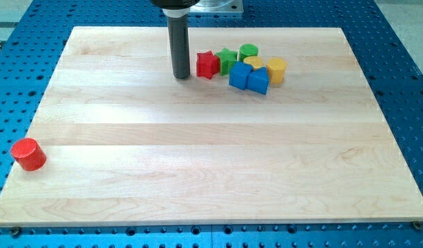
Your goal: Place the red circle diagonally bottom left to the red star
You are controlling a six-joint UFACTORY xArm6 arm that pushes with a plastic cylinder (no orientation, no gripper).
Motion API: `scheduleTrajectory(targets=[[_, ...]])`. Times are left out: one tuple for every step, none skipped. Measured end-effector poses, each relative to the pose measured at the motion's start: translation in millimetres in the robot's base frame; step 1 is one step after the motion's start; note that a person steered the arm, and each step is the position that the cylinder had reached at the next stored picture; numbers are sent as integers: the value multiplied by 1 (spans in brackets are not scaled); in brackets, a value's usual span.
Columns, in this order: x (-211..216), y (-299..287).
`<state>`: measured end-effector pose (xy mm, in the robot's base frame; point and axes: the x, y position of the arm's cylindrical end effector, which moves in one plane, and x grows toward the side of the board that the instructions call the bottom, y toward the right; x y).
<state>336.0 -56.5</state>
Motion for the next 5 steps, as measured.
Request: scheduleTrajectory(targets=[[-10,34],[-10,41],[4,3],[61,-102],[142,-200]])
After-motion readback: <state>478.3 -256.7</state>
